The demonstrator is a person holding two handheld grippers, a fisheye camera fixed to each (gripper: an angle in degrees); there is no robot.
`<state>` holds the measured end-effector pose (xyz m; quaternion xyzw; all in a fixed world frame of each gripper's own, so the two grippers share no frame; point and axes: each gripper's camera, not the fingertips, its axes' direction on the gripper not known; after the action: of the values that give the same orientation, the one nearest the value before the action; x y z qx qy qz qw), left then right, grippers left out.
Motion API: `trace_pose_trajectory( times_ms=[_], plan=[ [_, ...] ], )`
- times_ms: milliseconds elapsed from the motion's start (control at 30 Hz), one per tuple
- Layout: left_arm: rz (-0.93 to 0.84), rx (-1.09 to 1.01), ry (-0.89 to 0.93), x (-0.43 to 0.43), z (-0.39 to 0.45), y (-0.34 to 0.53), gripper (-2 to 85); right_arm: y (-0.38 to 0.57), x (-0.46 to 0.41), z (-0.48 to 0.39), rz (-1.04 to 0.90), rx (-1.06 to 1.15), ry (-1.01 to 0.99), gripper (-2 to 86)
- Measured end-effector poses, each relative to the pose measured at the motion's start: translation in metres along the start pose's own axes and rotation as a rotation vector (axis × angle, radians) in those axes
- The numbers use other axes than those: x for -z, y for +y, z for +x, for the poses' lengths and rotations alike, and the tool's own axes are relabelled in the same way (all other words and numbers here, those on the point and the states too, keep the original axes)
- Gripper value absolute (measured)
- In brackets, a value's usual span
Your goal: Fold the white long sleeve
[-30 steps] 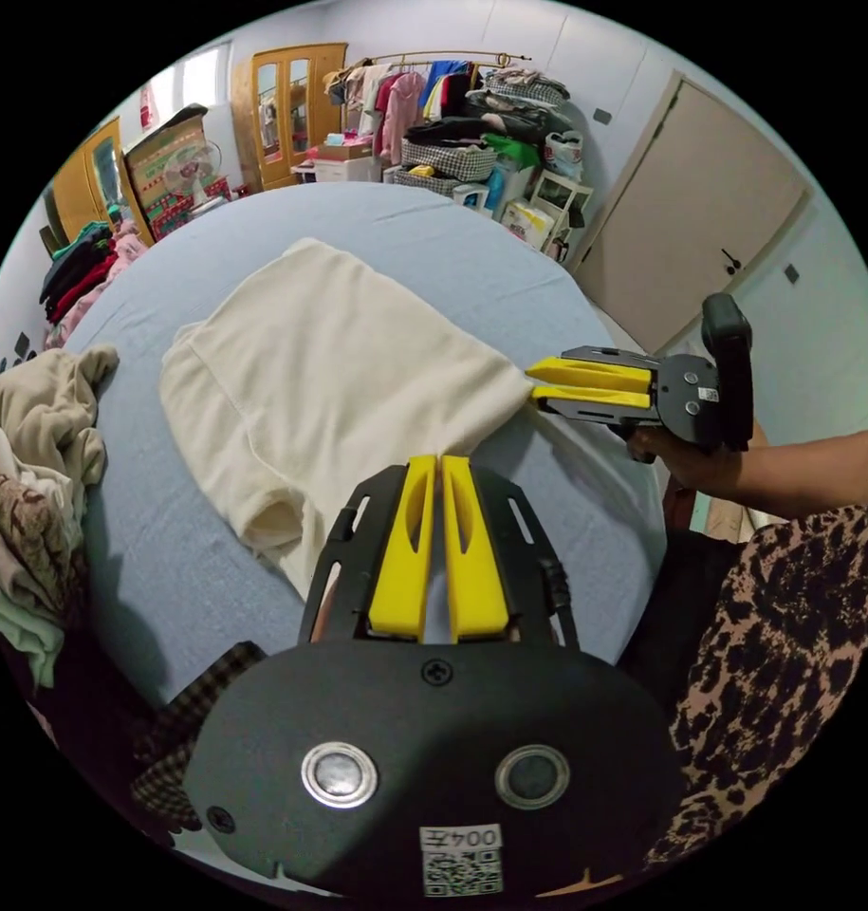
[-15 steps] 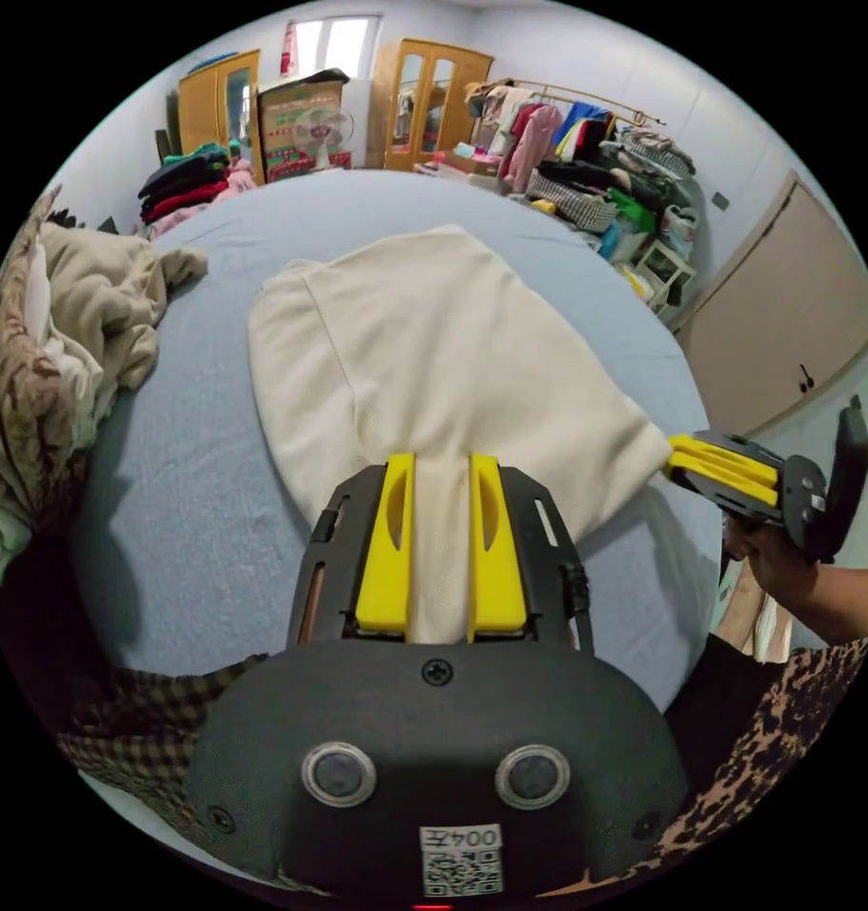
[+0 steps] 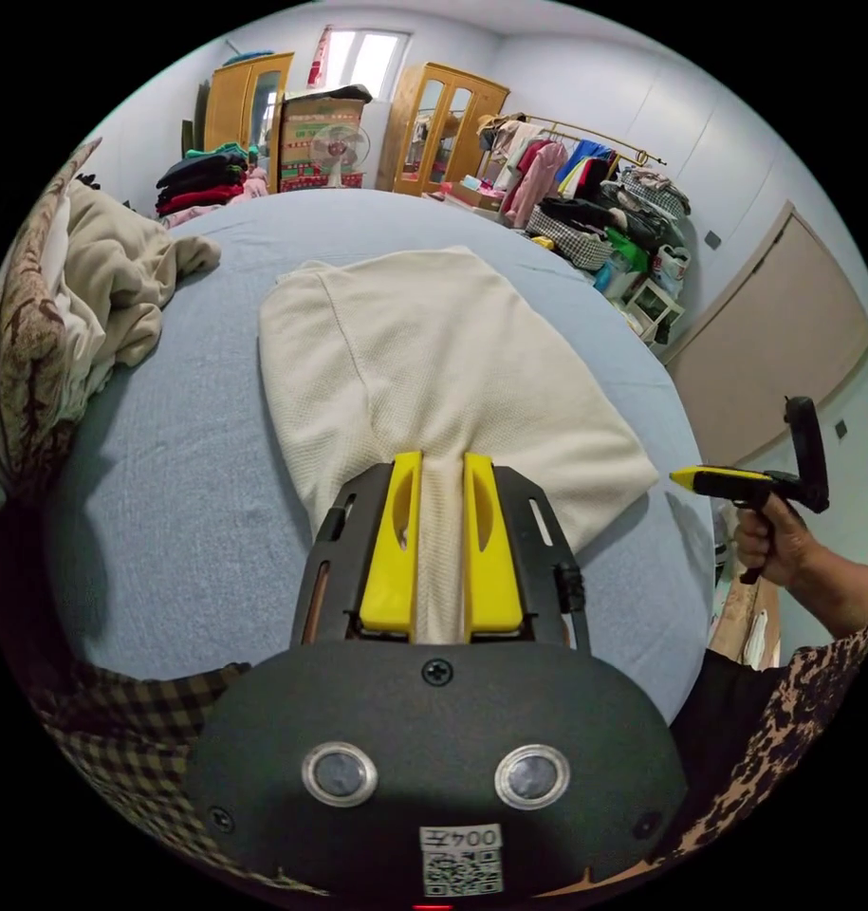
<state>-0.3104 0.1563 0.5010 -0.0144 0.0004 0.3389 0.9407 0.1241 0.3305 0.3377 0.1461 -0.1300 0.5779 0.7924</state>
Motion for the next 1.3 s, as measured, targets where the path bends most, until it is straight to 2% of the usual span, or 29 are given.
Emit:
trace_pose_trajectory(
  times_ms=[133, 233, 367, 433, 533, 667, 800, 1067, 1167, 1300],
  plan=[
    [0.0, 0.005, 0.011, -0.002, -0.007, 0.001, 6.4, -0.025, -0.003, 0.037, -0.008, -0.146, -0.275, 11.2],
    [0.0, 0.004, 0.01, -0.003, -0.009, 0.001, 6.4, -0.041, -0.014, 0.048, -0.051, -0.182, -0.33, 12.7],
    [0.001, 0.004, 0.009, -0.005, -0.01, 0.001, 6.4, -0.058, -0.025, 0.046, -0.115, -0.161, -0.317, 10.5],
    [0.001, 0.004, 0.01, -0.006, -0.011, 0.002, 6.4, -0.067, -0.018, 0.032, -0.104, -0.091, -0.191, 5.3],
    [0.002, 0.003, 0.013, -0.008, -0.011, 0.002, 6.5, -0.069, -0.017, 0.033, -0.13, -0.054, -0.086, 4.9],
    [0.002, 0.001, 0.008, -0.009, -0.01, 0.002, 6.5, -0.077, -0.014, 0.051, -0.184, -0.062, -0.172, 5.9],
    [0.002, 0.003, 0.011, -0.012, -0.009, 0.002, 6.4, -0.097, 0.008, 0.069, -0.164, -0.08, -0.234, 11.2],
    [0.002, 0.003, 0.012, -0.015, -0.003, 0.001, 6.3, -0.141, -0.036, 0.073, -0.297, -0.105, -0.421, 12.5],
    [0.002, 0.003, 0.011, -0.016, 0.001, 0.001, 6.3, -0.15, -0.054, 0.061, -0.323, -0.093, -0.411, 10.3],
    [0.003, 0.001, 0.01, -0.018, 0.006, 0.001, 6.4, -0.149, -0.058, 0.028, -0.281, 0.003, -0.202, 5.5]
  ],
)
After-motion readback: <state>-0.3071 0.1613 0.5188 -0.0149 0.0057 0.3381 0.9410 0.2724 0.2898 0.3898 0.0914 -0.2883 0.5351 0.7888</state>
